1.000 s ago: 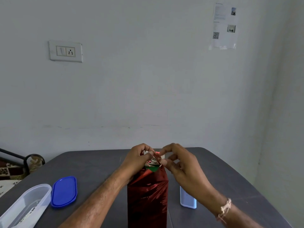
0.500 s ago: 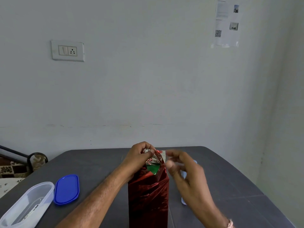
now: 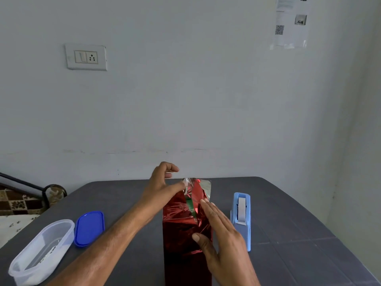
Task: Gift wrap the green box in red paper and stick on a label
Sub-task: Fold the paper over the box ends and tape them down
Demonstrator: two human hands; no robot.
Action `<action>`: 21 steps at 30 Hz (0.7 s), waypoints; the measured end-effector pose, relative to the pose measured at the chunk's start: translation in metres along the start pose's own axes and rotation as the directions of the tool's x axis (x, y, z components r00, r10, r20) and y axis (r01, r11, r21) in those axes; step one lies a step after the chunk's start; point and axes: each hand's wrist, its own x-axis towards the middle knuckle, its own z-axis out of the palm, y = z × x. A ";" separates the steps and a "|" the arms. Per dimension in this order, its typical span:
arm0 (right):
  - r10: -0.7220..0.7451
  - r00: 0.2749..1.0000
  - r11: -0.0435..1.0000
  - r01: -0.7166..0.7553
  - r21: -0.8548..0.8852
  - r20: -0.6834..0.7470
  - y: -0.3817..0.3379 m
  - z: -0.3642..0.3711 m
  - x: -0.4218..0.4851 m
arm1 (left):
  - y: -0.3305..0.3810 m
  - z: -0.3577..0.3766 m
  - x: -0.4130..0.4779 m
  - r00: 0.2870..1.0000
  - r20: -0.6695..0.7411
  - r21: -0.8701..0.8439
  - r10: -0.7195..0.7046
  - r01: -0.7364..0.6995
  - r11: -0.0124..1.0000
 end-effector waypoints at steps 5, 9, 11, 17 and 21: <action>-0.001 0.999 1.000 0.001 0.005 -0.032 -0.003 0.003 0.001 | -0.016 -0.012 -0.026 0.981 0.025 0.306 0.192 -0.191 0.933; -0.047 0.998 0.998 0.046 -0.052 -0.033 -0.001 0.009 0.000 | -0.009 -0.010 -0.036 0.974 0.087 0.333 0.209 -0.226 0.915; -0.057 0.998 0.995 0.056 -0.079 -0.021 0.003 0.009 -0.002 | -0.005 -0.010 -0.037 0.973 0.095 0.333 0.209 -0.228 0.915; -0.130 0.991 0.978 0.120 -0.171 -0.043 0.007 0.009 -0.005 | 0.000 -0.010 -0.042 0.972 0.131 0.304 0.195 -0.227 0.925; -0.236 0.961 0.938 0.188 -0.291 -0.140 0.004 0.010 -0.006 | 0.001 -0.009 -0.043 0.974 0.149 0.268 0.170 -0.206 0.941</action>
